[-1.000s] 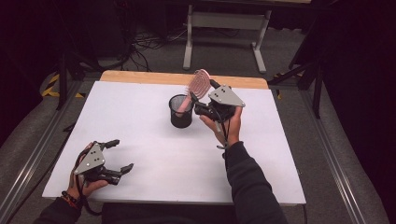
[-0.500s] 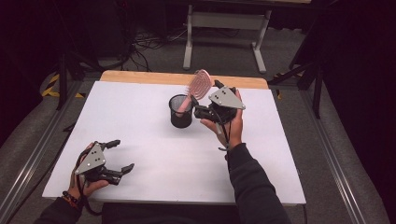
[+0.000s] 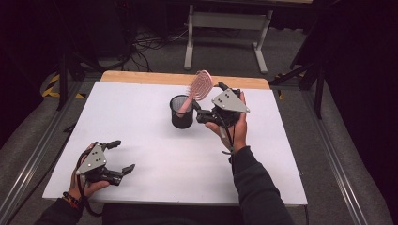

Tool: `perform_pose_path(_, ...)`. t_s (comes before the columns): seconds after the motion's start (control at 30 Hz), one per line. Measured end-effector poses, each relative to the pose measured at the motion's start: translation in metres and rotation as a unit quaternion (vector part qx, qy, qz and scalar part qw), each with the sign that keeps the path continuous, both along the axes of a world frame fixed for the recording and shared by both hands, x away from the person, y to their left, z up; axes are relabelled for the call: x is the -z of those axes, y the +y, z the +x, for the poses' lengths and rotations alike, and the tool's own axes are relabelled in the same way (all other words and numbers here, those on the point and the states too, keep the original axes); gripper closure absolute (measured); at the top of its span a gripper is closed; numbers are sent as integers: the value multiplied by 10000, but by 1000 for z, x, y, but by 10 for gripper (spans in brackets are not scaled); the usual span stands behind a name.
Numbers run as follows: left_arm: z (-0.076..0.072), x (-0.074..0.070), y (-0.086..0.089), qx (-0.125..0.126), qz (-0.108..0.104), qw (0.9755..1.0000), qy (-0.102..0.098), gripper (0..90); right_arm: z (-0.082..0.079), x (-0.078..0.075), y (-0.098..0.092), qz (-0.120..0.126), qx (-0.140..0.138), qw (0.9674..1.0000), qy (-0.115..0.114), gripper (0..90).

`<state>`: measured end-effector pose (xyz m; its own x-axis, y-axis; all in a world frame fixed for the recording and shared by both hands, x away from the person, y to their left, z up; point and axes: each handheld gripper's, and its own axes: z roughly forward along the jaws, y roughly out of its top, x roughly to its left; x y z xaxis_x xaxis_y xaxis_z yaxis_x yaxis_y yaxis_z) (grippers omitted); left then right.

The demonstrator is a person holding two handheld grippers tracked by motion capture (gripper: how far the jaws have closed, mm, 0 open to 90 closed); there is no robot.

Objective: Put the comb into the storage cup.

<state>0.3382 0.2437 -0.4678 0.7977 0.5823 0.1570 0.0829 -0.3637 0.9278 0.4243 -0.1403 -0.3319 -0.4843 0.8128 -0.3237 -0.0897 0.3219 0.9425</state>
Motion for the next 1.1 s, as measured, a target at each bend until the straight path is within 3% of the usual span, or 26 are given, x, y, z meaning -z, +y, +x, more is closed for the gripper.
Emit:
perform_pose_path(0.7,0,0,0,-19,2,10000,-9,59,-13,1,-7,-92,-71,9999,-58,78)
perform_pose_path(1.1,0,0,-1,-11,21,10000,3,59,-23,9,-8,-164,-101,9997,-116,78)
